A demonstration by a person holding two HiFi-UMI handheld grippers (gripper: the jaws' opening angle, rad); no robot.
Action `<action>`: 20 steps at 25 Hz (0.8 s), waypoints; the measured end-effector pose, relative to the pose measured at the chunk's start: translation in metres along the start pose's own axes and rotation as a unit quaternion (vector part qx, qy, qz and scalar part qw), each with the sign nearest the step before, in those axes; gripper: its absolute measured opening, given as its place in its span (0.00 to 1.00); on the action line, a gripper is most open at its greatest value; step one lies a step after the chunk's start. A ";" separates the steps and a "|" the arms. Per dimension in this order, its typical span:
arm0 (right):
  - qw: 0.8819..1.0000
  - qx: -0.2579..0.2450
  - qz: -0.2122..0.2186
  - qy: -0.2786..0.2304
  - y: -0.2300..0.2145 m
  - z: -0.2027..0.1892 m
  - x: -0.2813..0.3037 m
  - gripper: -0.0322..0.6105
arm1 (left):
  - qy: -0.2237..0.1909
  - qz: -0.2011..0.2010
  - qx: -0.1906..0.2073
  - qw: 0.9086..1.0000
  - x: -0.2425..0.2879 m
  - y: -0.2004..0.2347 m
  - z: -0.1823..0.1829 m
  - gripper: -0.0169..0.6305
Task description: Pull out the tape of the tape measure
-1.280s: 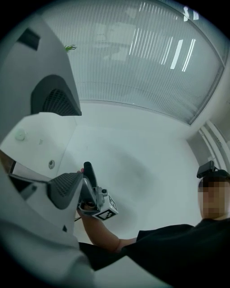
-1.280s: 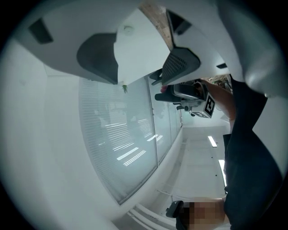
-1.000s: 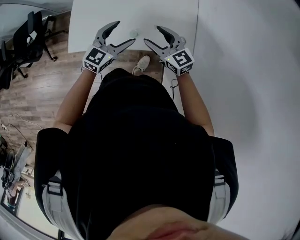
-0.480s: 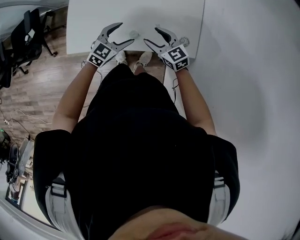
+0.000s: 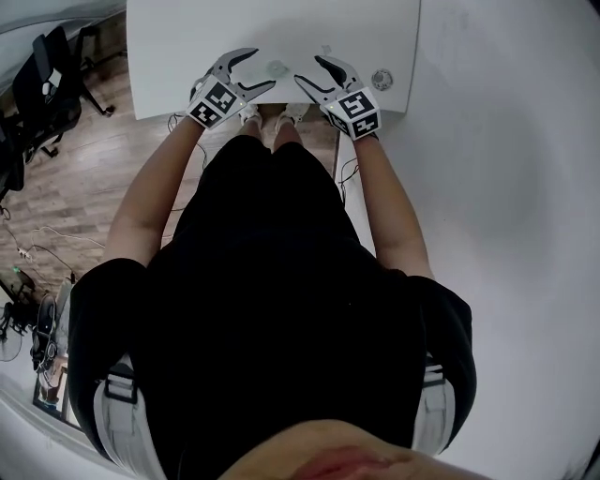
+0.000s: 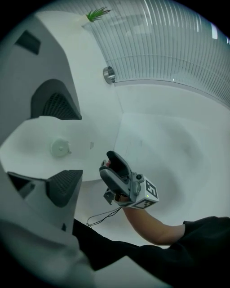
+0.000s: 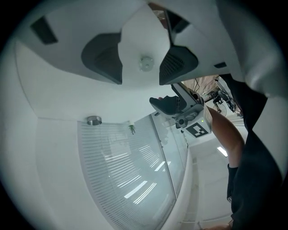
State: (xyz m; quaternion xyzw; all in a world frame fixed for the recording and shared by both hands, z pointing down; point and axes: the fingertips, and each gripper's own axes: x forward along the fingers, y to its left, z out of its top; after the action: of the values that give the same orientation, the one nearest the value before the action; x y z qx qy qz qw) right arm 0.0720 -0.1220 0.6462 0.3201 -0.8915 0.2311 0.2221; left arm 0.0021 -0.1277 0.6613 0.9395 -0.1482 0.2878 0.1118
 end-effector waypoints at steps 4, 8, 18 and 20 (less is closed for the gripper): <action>1.000 0.011 -0.001 0.009 -0.003 -0.023 0.026 0.44 | 0.027 -0.019 0.006 0.999 0.018 0.004 -0.034 0.56; 1.000 0.018 0.001 0.015 -0.001 -0.028 0.028 0.44 | 0.036 -0.034 0.009 0.999 0.026 -0.002 -0.037 0.55; 0.999 0.038 -0.005 0.006 -0.001 -0.045 0.042 0.43 | 0.060 -0.052 0.032 0.996 0.053 -0.006 -0.056 0.48; 0.999 0.042 -0.007 0.004 0.000 -0.045 0.042 0.43 | 0.070 -0.052 0.036 0.996 0.053 -0.007 -0.060 0.48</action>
State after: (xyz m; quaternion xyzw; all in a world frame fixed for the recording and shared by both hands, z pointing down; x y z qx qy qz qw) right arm 0.0540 -0.1170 0.7044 0.3345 -0.8779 0.2681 0.2136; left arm 0.0163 -0.1150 0.7393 0.9271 -0.0801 0.3516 0.1025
